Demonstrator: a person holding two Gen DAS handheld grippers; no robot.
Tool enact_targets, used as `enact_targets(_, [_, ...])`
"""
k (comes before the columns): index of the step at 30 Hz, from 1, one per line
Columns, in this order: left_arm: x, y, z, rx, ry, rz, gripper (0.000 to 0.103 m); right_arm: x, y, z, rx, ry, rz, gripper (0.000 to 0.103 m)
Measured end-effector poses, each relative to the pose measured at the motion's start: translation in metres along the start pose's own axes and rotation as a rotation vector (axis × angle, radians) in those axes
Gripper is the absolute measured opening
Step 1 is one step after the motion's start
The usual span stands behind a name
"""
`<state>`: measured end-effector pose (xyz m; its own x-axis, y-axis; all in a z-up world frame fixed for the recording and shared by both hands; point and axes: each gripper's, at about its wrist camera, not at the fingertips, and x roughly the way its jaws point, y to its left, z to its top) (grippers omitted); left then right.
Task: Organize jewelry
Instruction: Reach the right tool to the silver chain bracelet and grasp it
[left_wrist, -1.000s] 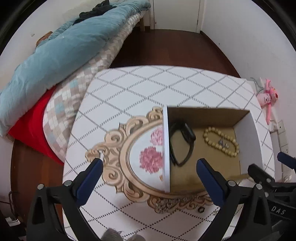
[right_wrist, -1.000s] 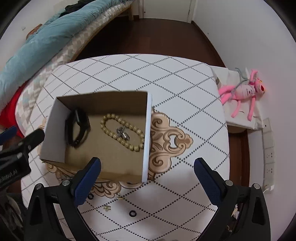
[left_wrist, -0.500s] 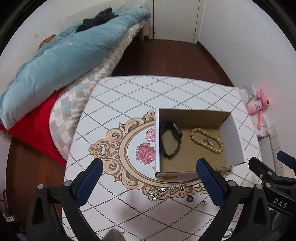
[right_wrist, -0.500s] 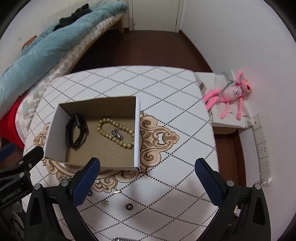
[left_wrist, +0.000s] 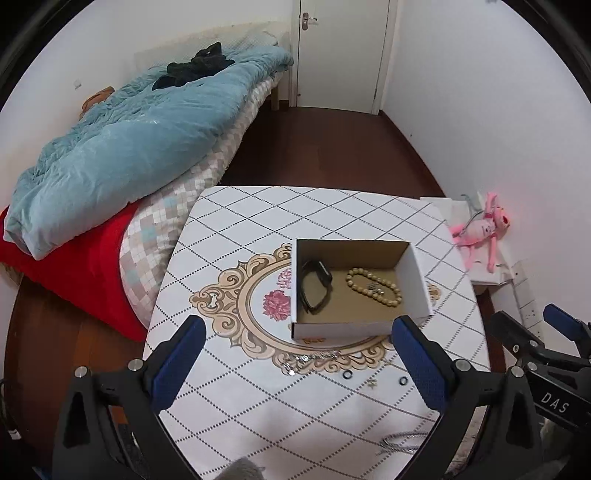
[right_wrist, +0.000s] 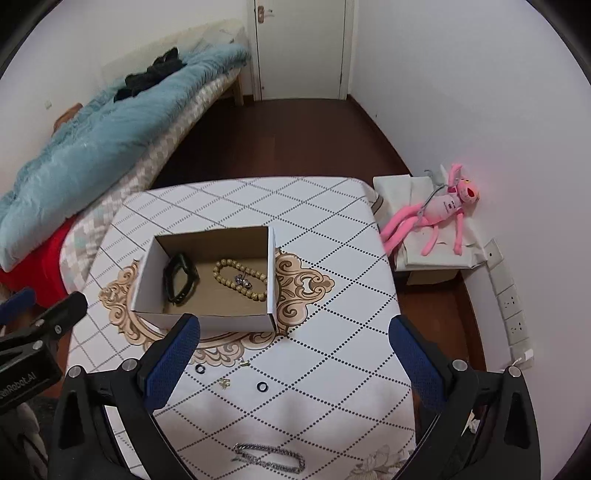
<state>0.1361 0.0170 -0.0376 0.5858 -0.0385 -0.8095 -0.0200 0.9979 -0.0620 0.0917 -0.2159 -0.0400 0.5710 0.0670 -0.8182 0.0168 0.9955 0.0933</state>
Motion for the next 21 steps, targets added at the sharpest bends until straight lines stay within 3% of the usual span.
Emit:
enact_targets(5, [-0.008,0.004,-0.014,-0.029,0.041,0.024,0.103,-0.013,-0.006,-0.012,0.026,0.049,0.034,0.103])
enact_targets(9, [0.008,0.01,-0.044,-0.023,0.096,0.087,0.103,0.017,-0.02,-0.05,0.072,0.208,0.044,0.103])
enact_targets(15, [0.057,0.023,-0.096,-0.029,0.261,0.139,0.103,0.075,-0.047,-0.13,0.198,0.442,0.071,0.103])
enact_targets(18, [0.073,0.026,-0.112,-0.028,0.307,0.153,0.103,0.092,-0.054,-0.158,0.251,0.499,0.075,0.095])
enact_targets(20, [0.082,0.027,-0.118,-0.032,0.333,0.158,0.103,0.102,-0.057,-0.171,0.272,0.526,0.08,0.083])
enact_targets(21, [0.085,0.028,-0.121,-0.033,0.341,0.163,0.103,0.099,-0.056,-0.171,0.266,0.502,0.072,0.083])
